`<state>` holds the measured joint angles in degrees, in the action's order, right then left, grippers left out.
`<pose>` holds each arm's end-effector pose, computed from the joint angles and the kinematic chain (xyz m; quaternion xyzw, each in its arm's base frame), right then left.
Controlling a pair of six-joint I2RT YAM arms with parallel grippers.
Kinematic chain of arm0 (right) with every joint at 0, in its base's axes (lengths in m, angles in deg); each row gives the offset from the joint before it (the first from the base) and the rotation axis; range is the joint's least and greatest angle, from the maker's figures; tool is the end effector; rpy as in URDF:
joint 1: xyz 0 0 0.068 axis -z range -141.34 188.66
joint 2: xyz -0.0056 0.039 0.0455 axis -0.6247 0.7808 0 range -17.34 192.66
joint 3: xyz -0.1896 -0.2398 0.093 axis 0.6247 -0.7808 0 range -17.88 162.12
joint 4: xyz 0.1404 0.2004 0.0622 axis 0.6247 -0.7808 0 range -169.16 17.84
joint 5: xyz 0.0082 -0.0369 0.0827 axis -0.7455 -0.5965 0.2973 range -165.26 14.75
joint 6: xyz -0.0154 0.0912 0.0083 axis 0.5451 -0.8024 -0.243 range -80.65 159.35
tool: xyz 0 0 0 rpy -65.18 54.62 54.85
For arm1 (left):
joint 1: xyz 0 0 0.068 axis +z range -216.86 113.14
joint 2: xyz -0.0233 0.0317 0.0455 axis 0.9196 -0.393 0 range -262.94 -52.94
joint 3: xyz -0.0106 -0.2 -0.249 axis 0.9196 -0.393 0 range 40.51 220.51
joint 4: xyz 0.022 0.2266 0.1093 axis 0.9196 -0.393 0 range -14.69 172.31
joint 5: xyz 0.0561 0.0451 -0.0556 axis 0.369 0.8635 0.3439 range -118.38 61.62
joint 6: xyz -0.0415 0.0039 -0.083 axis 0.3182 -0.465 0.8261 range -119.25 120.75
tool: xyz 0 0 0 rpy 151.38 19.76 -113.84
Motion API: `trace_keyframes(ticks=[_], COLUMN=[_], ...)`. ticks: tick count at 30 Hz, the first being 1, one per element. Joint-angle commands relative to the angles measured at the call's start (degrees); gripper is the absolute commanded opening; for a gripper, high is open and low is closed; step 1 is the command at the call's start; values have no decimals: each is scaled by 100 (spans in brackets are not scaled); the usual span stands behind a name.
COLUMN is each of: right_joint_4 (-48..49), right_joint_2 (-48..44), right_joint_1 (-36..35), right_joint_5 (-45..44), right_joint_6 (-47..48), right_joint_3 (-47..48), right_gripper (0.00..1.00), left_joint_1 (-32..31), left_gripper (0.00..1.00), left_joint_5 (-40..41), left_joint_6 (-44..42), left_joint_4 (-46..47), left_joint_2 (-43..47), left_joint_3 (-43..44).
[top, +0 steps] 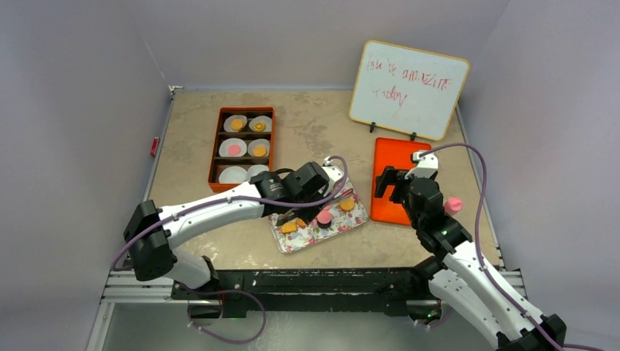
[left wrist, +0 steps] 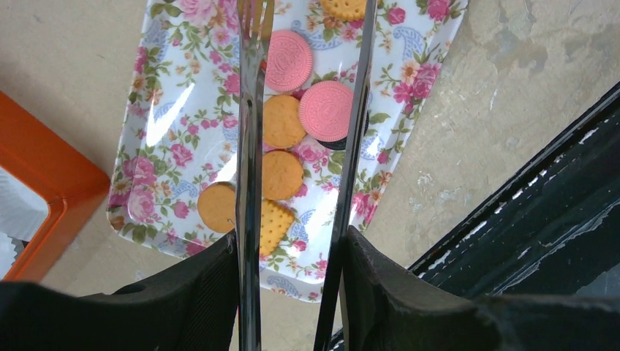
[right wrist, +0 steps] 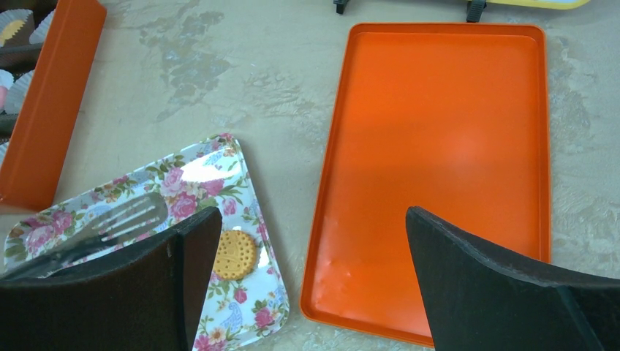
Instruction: Pack the cookies
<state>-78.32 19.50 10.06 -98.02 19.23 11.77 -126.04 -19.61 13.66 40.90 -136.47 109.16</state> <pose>0.1545 0.0474 0.2958 0.0652 0.7760 0.1097 0.6177 0.1722 -0.2638 0.2908 0.3545 0.8862 -0.1109 0.2768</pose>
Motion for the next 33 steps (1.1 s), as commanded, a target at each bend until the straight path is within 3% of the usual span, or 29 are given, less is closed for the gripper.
trace_keyframes(ticks=[1, 17, 33], right_joint_4=[159, 71, 97], right_joint_2=[-44, -159, -130], right_joint_1=[-10, -5, -7], right_joint_5=[20, -54, -45], right_joint_6=[-70, -43, -36], right_joint_3=[143, 117, 109], right_gripper=[99, 99, 99], left_joint_1=[-239, -744, -885], left_gripper=[46, 48, 45], left_joint_5=[252, 1073, 1110], left_joint_6=[-39, -268, -350], left_joint_4=[5, -128, -38], left_joint_2=[-206, -1090, -1535], left_joint_3=[343, 802, 870])
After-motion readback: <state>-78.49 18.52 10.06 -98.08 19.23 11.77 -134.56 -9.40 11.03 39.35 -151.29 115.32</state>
